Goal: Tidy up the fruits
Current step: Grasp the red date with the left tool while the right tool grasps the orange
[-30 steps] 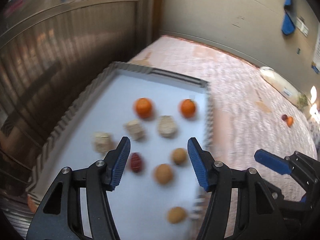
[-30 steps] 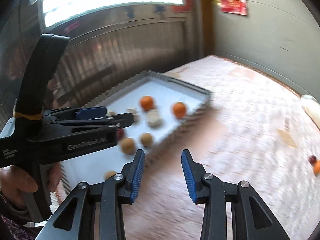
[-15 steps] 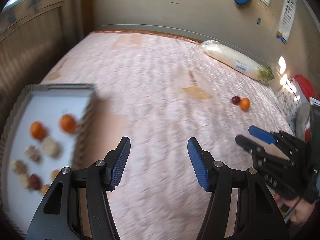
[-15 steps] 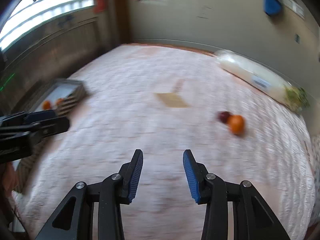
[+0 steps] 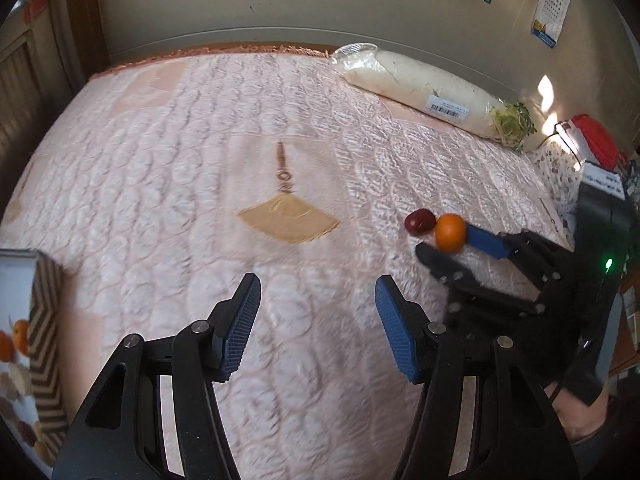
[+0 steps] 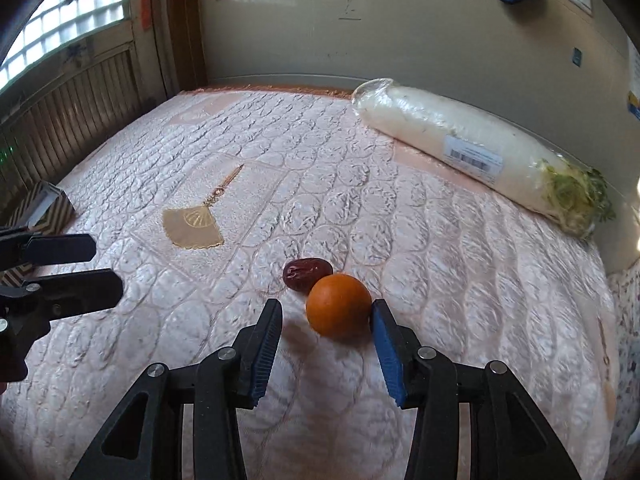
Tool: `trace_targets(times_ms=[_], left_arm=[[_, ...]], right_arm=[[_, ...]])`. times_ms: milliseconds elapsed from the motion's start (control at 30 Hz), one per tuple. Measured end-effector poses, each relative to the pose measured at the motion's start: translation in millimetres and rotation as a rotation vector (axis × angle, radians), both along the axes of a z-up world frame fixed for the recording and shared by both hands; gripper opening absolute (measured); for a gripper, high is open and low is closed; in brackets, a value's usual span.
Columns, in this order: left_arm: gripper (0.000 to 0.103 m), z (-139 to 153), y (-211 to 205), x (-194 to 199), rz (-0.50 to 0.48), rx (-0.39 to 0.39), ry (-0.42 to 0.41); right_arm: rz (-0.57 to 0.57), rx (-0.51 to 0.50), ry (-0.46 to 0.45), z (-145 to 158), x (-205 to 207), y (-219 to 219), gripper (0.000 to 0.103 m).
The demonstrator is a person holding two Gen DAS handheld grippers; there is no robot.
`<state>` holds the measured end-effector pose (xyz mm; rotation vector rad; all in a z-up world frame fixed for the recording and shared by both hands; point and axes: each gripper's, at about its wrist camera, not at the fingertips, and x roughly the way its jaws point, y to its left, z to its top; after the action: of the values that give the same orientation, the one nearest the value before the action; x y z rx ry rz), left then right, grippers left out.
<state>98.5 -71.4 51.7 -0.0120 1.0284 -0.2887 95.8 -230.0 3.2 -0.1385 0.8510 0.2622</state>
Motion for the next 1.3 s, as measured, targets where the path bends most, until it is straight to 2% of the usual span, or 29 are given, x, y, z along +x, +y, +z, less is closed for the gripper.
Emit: trace_targets(times_ms=[33,67,233,400,667,733,800,833,1067,1300], left_arm=[[0.06,-1.4,-4.2,5.1,-0.004,-0.003,0.006],[0.06,-2.8,-8.9,10.5,-0.004,-0.004,0.01],[0.06,-8.2,-31.1,32.7,-0.02,-0.021,0.025],[0.06,-15.6,-56.8,48.2,-0.046,-0.021,0.043],[0.06,-26.8,-72.7,59.4,-0.066,-0.046,0.069],[0.055,-27.6,-76.3,60.0,-0.081,-0.046,0.06],[0.029,-28.3,-79.0,60.6,-0.096,-0.038,0.055],[0.027,-29.3,-79.2,60.8,-0.109,-0.045,0.064],[0.027,-25.8,-57.6,49.7,-0.091,-0.076,0.08],[0.027,-14.8,-22.4,8.5,-0.049,-0.06,0.049]], right_arm=[[0.008,-0.002,0.013,-2.2,3.7,0.7,0.041],[0.015,0.007,-0.005,0.4,4.3,-0.6,0.029],[0.042,0.005,0.003,6.9,-1.1,-8.3,0.029],[-0.032,0.015,-0.003,15.4,1.8,-32.5,0.029],[-0.07,0.004,0.026,17.1,0.0,-48.6,0.029],[-0.08,0.017,0.028,17.3,-0.7,-51.9,0.029],[-0.084,0.024,0.03,17.4,-1.4,-52.0,0.029],[-0.085,0.029,0.03,17.6,-2.2,-51.8,0.029],[-0.119,0.088,0.025,24.4,-11.7,-52.0,0.029],[-0.083,0.1,0.017,31.6,-32.2,-16.0,0.029]])
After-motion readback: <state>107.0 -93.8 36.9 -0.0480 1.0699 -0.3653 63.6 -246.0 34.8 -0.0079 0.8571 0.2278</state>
